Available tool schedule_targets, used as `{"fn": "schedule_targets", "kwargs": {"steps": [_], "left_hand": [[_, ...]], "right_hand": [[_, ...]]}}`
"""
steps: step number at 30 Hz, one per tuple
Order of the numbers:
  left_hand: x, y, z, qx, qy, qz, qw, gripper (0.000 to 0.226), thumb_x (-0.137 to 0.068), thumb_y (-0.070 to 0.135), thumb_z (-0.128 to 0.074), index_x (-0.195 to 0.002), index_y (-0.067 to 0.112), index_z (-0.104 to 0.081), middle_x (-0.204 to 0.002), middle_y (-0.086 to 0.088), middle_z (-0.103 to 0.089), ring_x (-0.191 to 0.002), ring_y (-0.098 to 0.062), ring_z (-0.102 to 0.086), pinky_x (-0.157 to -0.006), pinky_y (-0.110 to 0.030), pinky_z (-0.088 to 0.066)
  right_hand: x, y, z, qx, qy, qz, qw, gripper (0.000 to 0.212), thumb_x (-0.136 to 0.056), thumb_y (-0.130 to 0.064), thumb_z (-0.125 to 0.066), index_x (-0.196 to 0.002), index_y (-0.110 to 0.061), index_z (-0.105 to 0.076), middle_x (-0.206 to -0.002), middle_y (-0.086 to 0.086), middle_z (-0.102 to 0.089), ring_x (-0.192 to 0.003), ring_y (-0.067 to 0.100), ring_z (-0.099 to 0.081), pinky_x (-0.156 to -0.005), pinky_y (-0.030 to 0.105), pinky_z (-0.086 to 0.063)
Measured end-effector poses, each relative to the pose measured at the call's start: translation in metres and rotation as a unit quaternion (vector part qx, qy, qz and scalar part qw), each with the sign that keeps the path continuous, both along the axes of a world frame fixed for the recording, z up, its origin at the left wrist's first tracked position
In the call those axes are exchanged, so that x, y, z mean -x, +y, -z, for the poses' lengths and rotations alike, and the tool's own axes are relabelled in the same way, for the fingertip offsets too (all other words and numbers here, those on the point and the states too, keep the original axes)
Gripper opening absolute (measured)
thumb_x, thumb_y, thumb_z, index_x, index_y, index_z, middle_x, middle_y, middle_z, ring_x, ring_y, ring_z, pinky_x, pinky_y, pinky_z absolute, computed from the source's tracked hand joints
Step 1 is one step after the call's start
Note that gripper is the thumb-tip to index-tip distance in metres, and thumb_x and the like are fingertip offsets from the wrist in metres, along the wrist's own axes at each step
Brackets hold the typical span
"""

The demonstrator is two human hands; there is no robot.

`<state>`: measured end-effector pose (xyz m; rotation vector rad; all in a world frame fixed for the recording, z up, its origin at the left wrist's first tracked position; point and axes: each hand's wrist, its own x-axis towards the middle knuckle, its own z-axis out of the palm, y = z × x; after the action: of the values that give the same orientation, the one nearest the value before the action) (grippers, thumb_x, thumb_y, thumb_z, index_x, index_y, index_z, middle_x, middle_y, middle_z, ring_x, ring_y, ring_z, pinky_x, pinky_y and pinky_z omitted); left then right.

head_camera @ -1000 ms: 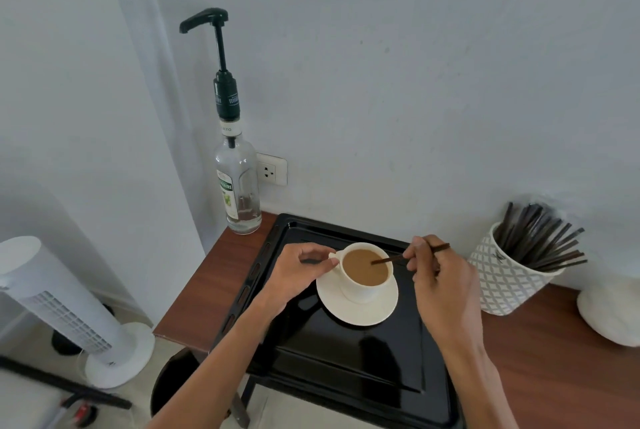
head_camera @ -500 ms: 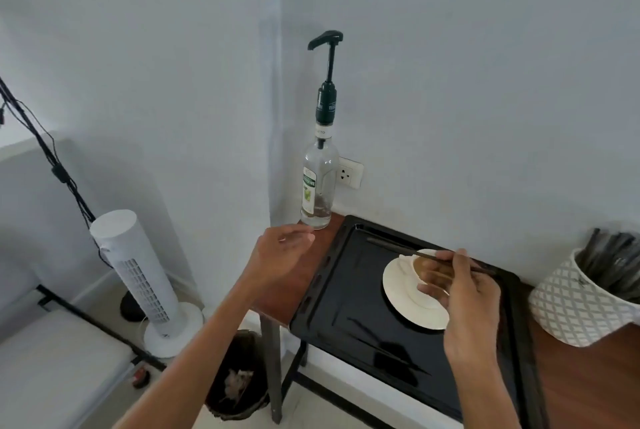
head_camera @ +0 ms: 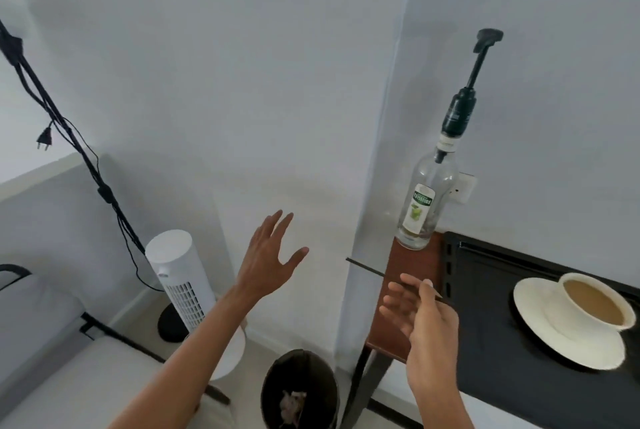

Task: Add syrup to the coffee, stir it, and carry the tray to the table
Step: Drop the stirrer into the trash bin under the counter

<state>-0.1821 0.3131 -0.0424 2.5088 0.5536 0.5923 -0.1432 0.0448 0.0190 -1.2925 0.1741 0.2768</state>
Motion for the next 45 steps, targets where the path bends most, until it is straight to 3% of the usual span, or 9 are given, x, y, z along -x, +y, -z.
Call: {"fn": "schedule_targets", "kwargs": {"steps": [4,7,11,15,19,24,27,34,45], "left_hand": [[-0.016,0.067,0.033,-0.078,0.059,0.056,0.994,0.088,-0.092,0.068,-0.045,-0.162,0.022,-0.016,-0.172,-0.003,-0.008,-0.159,-0.027,-0.005,-0.129,-0.046,-0.011],[-0.027,0.089,0.077,-0.133,0.089,0.096,0.983,0.084,-0.097,0.065,-0.038,-0.163,0.022,-0.008,-0.172,-0.005,0.003,-0.158,-0.029,0.002,-0.128,-0.05,-0.012],[-0.053,0.1,0.144,-0.152,0.09,0.103,0.979,0.079,-0.1,0.06,-0.035,-0.163,0.025,-0.001,-0.171,-0.005,0.011,-0.158,-0.031,0.007,-0.128,-0.052,-0.012],[-0.081,0.107,0.217,-0.154,0.092,0.088,0.98,0.09,-0.095,0.064,-0.042,-0.162,0.028,0.007,-0.168,-0.005,0.024,-0.157,-0.035,0.012,-0.124,-0.064,-0.011],[-0.107,0.121,0.28,-0.194,0.024,0.06,0.979,0.103,-0.088,0.071,-0.05,-0.159,0.032,0.013,-0.164,-0.003,0.034,-0.154,-0.034,0.02,-0.121,-0.07,-0.007],[-0.138,0.141,0.342,-0.242,-0.086,0.049,0.965,0.114,-0.081,0.078,-0.058,-0.159,0.033,0.012,-0.165,-0.003,0.033,-0.153,-0.033,0.026,-0.117,-0.072,0.004],[-0.139,0.138,0.37,-0.239,-0.117,0.039,0.963,0.121,-0.076,0.081,-0.059,-0.159,0.033,0.014,-0.164,-0.003,0.035,-0.152,-0.033,0.028,-0.114,-0.076,0.001],[-0.139,0.141,0.407,-0.234,-0.072,0.044,0.969,0.141,-0.063,0.085,-0.066,-0.154,0.033,0.029,-0.157,-0.004,0.047,-0.146,-0.033,0.04,-0.109,-0.079,-0.001],[-0.141,0.143,0.407,-0.234,-0.061,0.037,0.97,0.141,-0.063,0.09,-0.06,-0.152,0.033,0.032,-0.154,-0.005,0.051,-0.144,-0.033,0.043,-0.109,-0.08,-0.004]], "right_hand": [[0.024,0.064,0.037,0.069,0.008,0.017,0.997,0.042,-0.11,-0.026,-0.039,-0.102,-0.001,-0.071,-0.091,0.02,-0.074,-0.07,0.029,-0.07,-0.052,0.03,-0.062],[0.034,0.101,0.069,0.122,0.025,0.006,0.992,0.037,-0.109,-0.025,-0.04,-0.105,-0.002,-0.069,-0.093,0.016,-0.073,-0.075,0.032,-0.07,-0.057,0.036,-0.061],[0.035,0.138,0.141,0.215,0.021,-0.003,0.976,0.03,-0.105,-0.029,-0.042,-0.104,-0.012,-0.067,-0.094,0.005,-0.073,-0.08,0.027,-0.073,-0.048,0.021,-0.058],[0.027,0.153,0.239,0.26,0.062,-0.015,0.964,0.028,-0.106,-0.026,-0.042,-0.103,-0.017,-0.068,-0.094,0.003,-0.073,-0.078,0.024,-0.073,-0.053,0.023,-0.059],[0.012,0.15,0.339,0.27,0.118,-0.04,0.955,0.03,-0.108,-0.021,-0.04,-0.095,-0.019,-0.067,-0.093,0.011,-0.072,-0.074,0.03,-0.071,-0.057,0.033,-0.06],[-0.001,0.149,0.444,0.302,0.143,-0.041,0.941,0.028,-0.107,-0.017,-0.042,-0.096,-0.013,-0.067,-0.089,0.013,-0.072,-0.063,0.026,-0.066,-0.046,0.025,-0.057],[-0.003,0.158,0.496,0.322,0.167,-0.076,0.929,0.026,-0.107,-0.019,-0.043,-0.1,-0.013,-0.068,-0.091,0.01,-0.072,-0.068,0.026,-0.067,-0.052,0.031,-0.06],[0.005,0.158,0.572,0.432,0.127,-0.102,0.887,0.022,-0.103,-0.022,-0.051,-0.096,-0.029,-0.071,-0.088,0.0,-0.075,-0.078,0.018,-0.072,-0.069,0.041,-0.065],[-0.006,0.154,0.62,0.481,0.11,-0.122,0.861,0.019,-0.102,-0.02,-0.057,-0.106,-0.02,-0.075,-0.092,0.002,-0.075,-0.08,0.02,-0.073,-0.074,0.047,-0.065]]}}
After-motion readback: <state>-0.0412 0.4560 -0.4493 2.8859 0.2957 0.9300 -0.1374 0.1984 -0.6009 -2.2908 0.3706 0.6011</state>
